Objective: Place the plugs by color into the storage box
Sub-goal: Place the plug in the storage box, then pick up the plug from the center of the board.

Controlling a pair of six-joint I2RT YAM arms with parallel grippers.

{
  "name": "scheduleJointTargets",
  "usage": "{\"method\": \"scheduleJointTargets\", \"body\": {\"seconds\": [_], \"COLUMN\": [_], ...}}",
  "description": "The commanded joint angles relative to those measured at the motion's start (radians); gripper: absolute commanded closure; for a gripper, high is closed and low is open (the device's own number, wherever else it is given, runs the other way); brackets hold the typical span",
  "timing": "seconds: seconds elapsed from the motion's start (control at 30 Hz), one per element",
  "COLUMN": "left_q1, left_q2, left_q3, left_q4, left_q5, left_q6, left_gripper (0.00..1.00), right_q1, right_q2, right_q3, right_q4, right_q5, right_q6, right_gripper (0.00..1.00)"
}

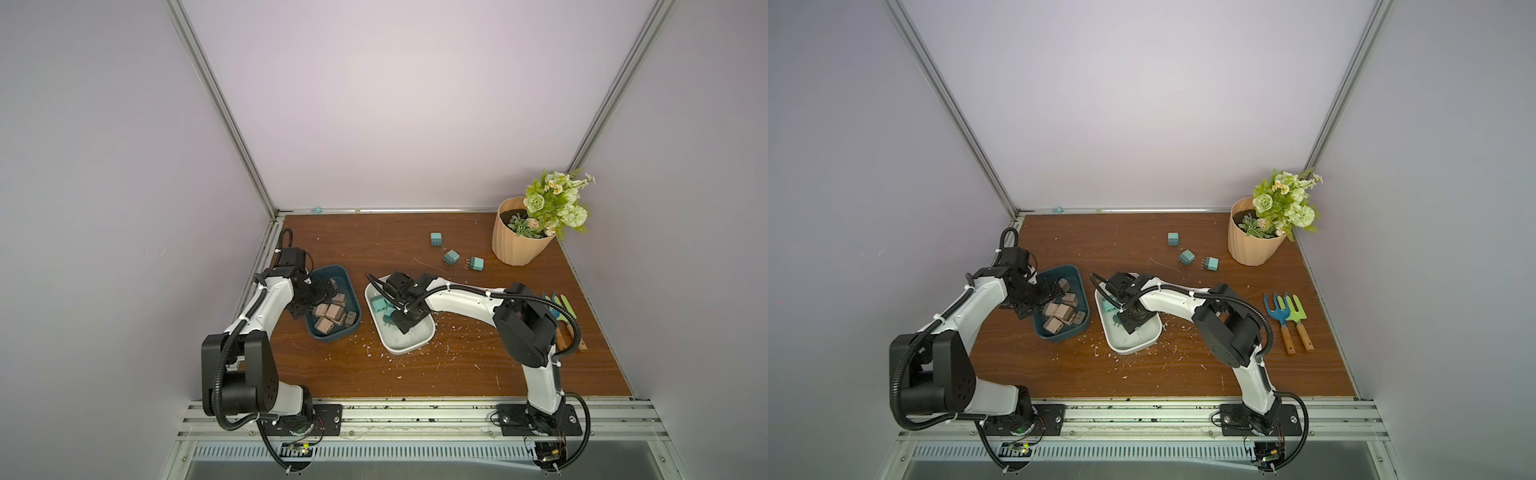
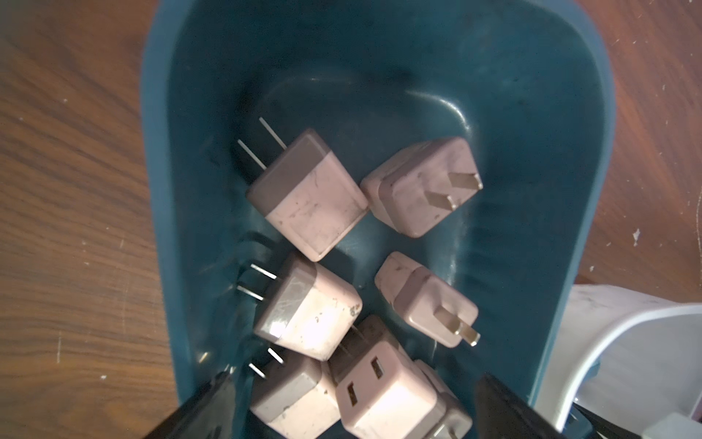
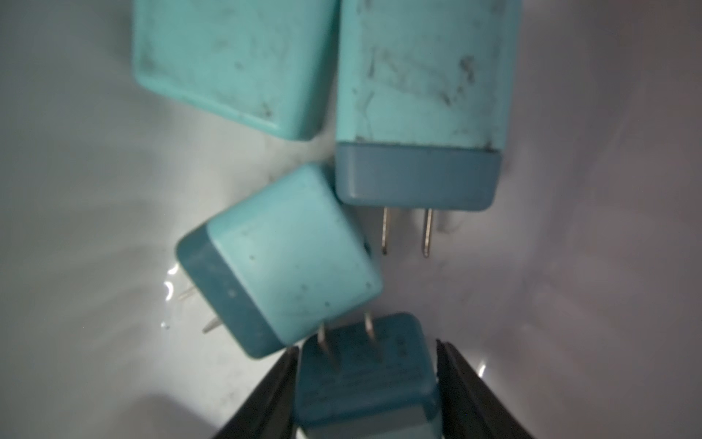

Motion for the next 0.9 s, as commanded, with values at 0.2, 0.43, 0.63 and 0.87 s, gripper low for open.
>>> {"method": "scheduleJointTargets", "body": {"seconds": [0.2, 0.43, 0.63, 0.87], "left_q1": [-0.007, -0.008, -0.008, -0.008], "left_q2": [0.021, 0.021, 0.014, 0.002], "left_q3": [0.035, 0.036, 0.028, 0.019], "left_q4": [-0.006, -0.004, -0.004, -0.004], "left_q5": [-0.013, -0.013, -0.013, -0.012], "left_q6": [-0.023, -0.023, -0.019, -0.018], "left_gripper": [0.00, 0.00, 0.00, 0.00], "right_q1": [-0.020, -0.168, -0.351, -0.457], "right_q2": [-0.049, -0.027, 0.033, 0.184], "right_q3": [0.304, 0.412, 0.434, 0.590], "right_q4": [-0.181, -0.221, -0.206, -0.206], "right_q5": [0.073, 0.112, 0.070, 0.041], "right_q6": [0.006, -0.003, 0.029, 0.175], "right_gripper": [0.25, 0.20, 0.18, 0.16]}}
